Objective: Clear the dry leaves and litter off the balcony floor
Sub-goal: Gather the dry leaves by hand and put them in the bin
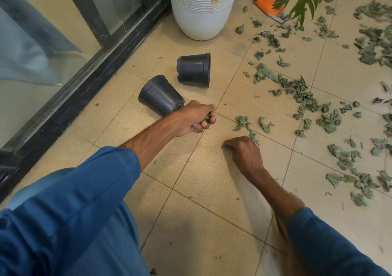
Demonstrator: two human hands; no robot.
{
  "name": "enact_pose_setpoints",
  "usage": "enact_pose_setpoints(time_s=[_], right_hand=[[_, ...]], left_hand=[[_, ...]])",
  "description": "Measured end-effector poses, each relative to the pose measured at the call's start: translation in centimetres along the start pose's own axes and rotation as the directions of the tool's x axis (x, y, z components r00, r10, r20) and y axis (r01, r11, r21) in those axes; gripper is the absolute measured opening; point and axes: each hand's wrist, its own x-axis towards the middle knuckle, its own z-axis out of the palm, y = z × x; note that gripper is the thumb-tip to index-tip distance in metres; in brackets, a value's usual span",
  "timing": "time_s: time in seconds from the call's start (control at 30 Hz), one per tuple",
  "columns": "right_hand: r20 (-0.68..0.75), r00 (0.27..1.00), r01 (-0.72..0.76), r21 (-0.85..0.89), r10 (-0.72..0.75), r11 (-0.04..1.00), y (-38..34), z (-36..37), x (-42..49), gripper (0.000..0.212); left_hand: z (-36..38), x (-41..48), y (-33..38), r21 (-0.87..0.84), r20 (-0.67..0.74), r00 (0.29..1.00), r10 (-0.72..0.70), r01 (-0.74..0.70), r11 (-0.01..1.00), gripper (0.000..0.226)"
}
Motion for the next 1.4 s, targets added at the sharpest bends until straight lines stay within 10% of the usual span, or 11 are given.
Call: enact_pose_setpoints(time_s=[0.23, 0.5, 0.8, 1.1, 1.27, 1.4], right_hand=[[-0.079, 0.973, -0.184, 0.296, 0.216, 0.937, 1.3, -2.4, 1.5, 0.019], [0.192, 0.832, -0.474, 0.733, 0.520, 0.488, 3.9, -5.7, 4.5, 0.031], [0.141, 0.928, -0.371, 0.312, 0.343, 0.875, 2.5, -3.9, 7.6, 0.025], [0.045, 0.946, -0.320, 0.267, 0.320, 0.909, 1.5, -2.4, 5.5, 0.021], [0.155, 0.840, -0.410, 0.810, 0.521, 0.419, 1.3, -7.6, 6.0, 0.030], [0.307, 0.849, -0.378, 0.921, 0.430, 0.090, -1.1, -12.0, 6.5, 0.029]], left_hand=[[0.8, 0.6, 0.3, 0.014, 0.034, 0.999, -0.007, 0.007, 1.000, 0.024], [0.7, 1.1, -0.1, 0.026, 0.035, 0.999, -0.009, 0.008, 1.000, 0.026], [0.8, 1.4, -0.3, 0.043, 0.054, 0.999, -0.003, 0.000, 0.999, 0.026], [0.7, 1.7, -0.4, 0.054, 0.062, 0.998, -0.002, -0.002, 0.999, 0.026], [0.2, 2.0, -1.1, 0.048, 0.046, 0.999, -0.019, 0.017, 0.999, 0.025], [-0.1, 2.0, -1.6, -0.053, 0.054, 0.996, -0.075, 0.078, 0.996, 0.026]])
